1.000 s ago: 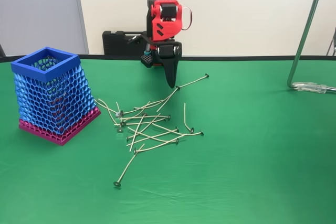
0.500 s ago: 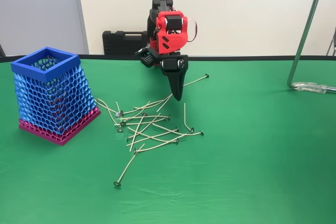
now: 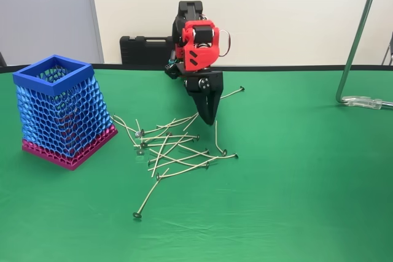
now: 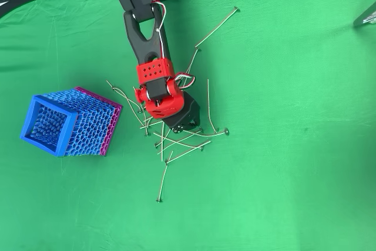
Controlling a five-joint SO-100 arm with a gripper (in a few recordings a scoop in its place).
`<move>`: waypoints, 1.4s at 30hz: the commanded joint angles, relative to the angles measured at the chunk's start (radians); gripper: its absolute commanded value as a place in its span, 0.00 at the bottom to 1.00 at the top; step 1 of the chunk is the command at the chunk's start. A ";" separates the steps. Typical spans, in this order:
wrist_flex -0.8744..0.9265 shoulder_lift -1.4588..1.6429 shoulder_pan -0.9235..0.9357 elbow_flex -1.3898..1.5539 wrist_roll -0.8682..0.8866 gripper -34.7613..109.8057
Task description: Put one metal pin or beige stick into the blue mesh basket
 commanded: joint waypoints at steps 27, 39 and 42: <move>-0.152 -0.081 -0.003 0.071 0.015 0.41; -0.163 -0.101 -0.015 0.072 0.003 0.40; -0.163 -0.109 -0.015 0.072 0.005 0.40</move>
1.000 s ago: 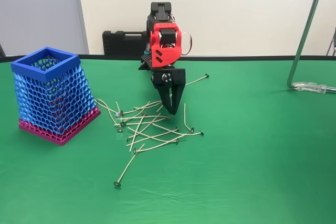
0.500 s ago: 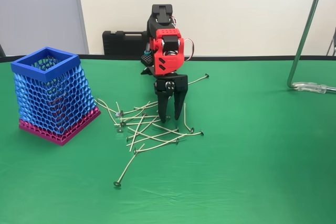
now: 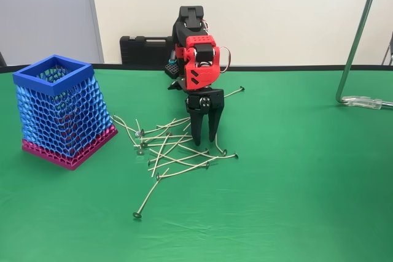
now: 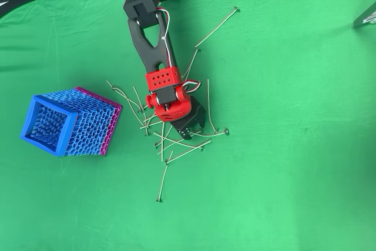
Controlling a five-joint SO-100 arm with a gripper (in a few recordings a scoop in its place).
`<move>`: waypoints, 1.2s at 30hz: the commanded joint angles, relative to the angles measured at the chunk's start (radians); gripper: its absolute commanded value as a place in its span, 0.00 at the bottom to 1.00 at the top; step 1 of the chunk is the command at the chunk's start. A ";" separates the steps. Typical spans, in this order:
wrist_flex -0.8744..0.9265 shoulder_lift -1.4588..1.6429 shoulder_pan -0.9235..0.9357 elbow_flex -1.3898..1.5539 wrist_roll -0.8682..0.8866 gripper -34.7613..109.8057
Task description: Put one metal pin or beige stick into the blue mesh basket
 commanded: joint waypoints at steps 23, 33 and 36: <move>-0.103 0.017 0.011 0.051 -0.003 0.37; -0.101 0.011 0.009 0.043 -0.018 0.37; -0.101 0.005 0.009 0.040 -0.020 0.37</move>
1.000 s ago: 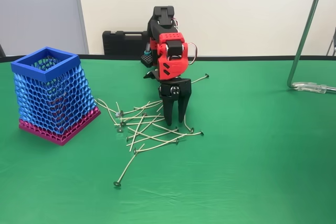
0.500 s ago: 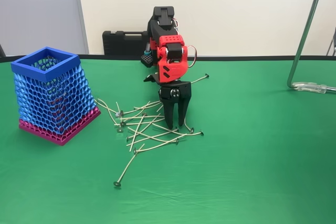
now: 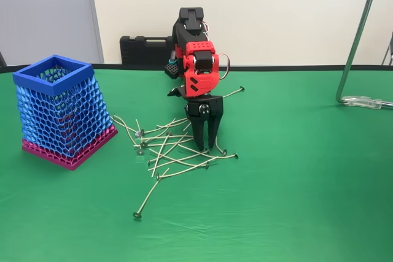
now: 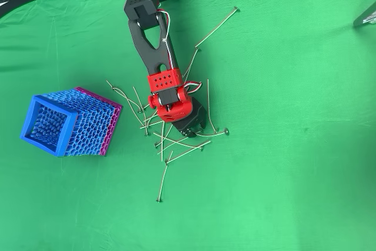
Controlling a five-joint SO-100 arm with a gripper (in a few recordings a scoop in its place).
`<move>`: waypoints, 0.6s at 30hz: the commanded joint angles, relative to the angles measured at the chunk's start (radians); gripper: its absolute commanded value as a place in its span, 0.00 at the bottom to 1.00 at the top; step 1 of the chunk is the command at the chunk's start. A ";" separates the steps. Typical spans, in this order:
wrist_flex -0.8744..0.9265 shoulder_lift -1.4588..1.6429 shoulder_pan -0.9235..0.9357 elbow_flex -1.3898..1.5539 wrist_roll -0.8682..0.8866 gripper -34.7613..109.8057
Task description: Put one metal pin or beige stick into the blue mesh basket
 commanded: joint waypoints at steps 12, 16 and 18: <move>-0.009 -0.006 -0.003 -0.017 -0.003 0.36; -0.009 -0.009 -0.002 -0.020 -0.003 0.36; -0.009 -0.011 -0.002 -0.021 -0.005 0.36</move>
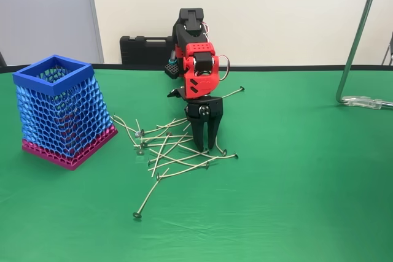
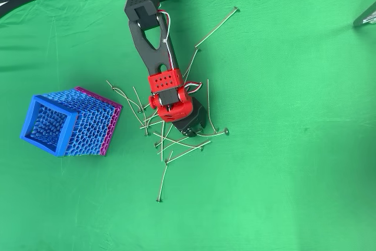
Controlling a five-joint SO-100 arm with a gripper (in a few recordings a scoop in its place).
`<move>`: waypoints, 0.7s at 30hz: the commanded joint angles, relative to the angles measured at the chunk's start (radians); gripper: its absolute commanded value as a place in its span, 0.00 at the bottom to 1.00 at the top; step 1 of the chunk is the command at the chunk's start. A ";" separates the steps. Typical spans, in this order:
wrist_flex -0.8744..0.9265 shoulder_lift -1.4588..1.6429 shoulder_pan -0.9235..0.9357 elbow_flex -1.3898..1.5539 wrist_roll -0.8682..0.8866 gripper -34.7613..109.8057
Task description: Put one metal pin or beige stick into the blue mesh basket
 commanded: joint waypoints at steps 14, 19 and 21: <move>-0.014 0.005 -0.002 -0.020 -0.006 0.25; -0.014 0.005 -0.002 -0.020 0.000 0.24; -0.014 0.009 -0.002 -0.017 0.003 0.24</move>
